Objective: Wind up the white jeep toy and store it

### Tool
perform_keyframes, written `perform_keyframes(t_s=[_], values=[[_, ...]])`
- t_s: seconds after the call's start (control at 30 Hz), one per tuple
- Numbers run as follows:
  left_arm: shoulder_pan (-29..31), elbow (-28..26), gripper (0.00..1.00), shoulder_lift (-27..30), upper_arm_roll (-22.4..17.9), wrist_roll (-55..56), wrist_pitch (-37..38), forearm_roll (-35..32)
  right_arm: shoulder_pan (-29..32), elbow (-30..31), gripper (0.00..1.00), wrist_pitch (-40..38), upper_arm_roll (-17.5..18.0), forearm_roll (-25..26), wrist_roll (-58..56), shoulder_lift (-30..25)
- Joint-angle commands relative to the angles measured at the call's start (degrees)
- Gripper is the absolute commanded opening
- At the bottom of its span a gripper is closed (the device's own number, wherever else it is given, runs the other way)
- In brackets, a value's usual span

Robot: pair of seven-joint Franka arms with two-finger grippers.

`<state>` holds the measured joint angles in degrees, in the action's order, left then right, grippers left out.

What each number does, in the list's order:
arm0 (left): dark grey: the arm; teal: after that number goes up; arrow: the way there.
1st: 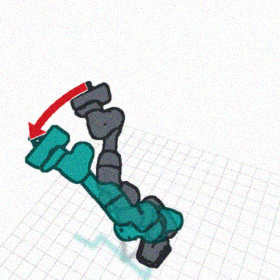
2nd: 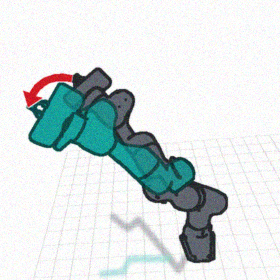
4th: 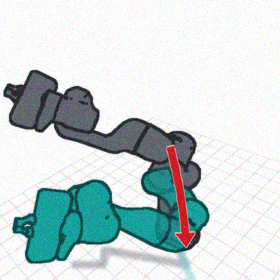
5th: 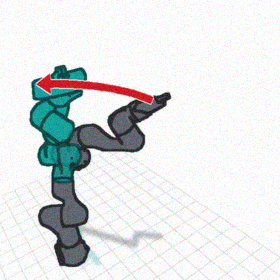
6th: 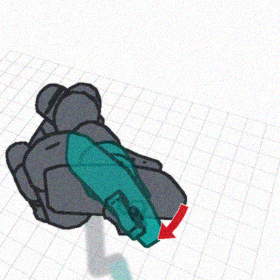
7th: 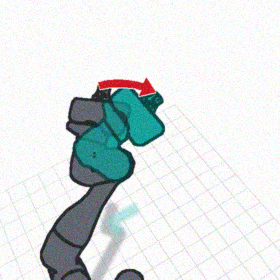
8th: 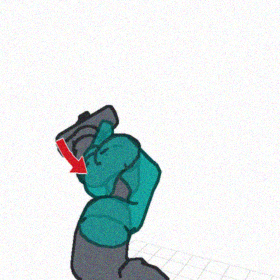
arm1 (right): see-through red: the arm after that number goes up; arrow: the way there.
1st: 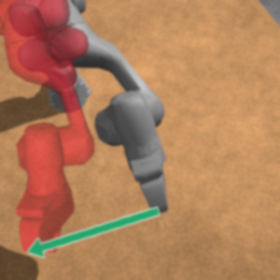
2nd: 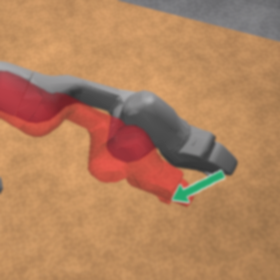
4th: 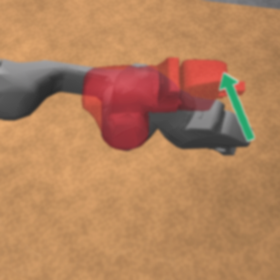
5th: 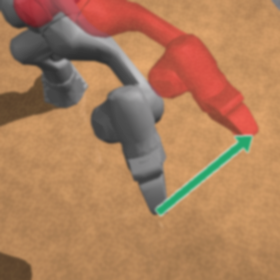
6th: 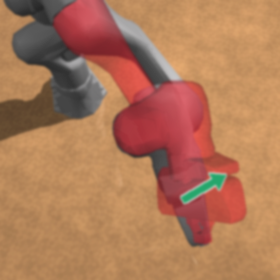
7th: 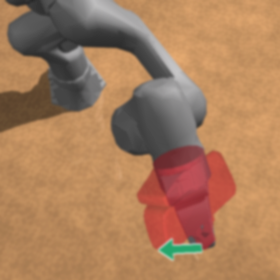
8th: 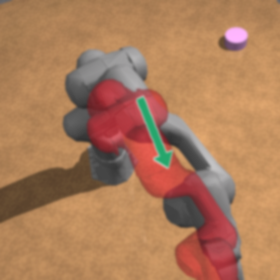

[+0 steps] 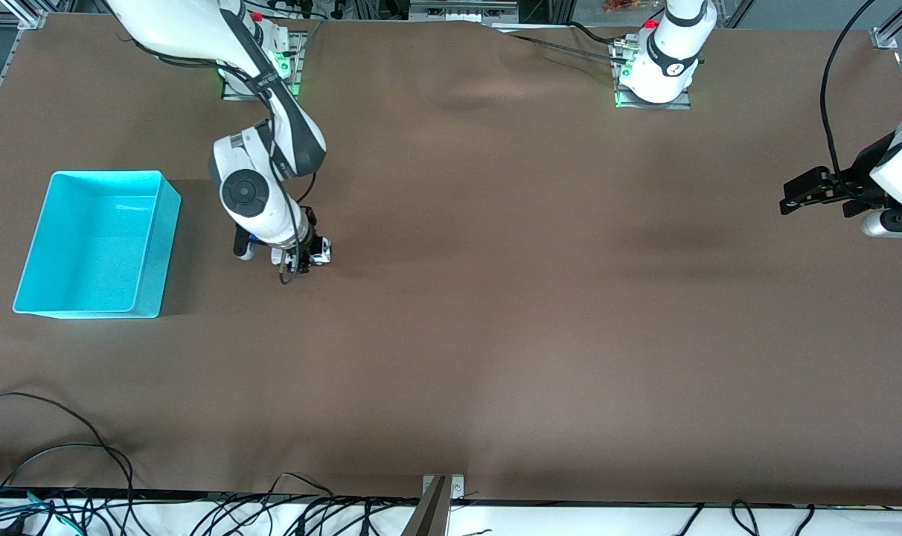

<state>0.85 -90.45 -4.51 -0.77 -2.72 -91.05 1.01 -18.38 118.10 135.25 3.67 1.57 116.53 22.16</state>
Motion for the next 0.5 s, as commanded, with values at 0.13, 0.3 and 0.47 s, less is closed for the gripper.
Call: perform_keyframes(t_s=[0.13,0.3,0.47], values=[[0.0,-0.3,1.0,0.2,-0.5,-0.9,0.3,1.6,4.6,0.2,0.0,-7.6,0.4,1.1,-9.3,-8.1],[0.0,-0.3,1.0,0.2,-0.5,-0.9,0.3,1.6,7.0,0.6,0.0,-11.4,0.4,0.5,-19.4,-10.9],[0.0,-0.3,1.0,0.2,-0.5,-0.9,0.3,1.6,9.6,0.7,0.0,-15.7,0.2,0.4,-29.6,-13.5]])
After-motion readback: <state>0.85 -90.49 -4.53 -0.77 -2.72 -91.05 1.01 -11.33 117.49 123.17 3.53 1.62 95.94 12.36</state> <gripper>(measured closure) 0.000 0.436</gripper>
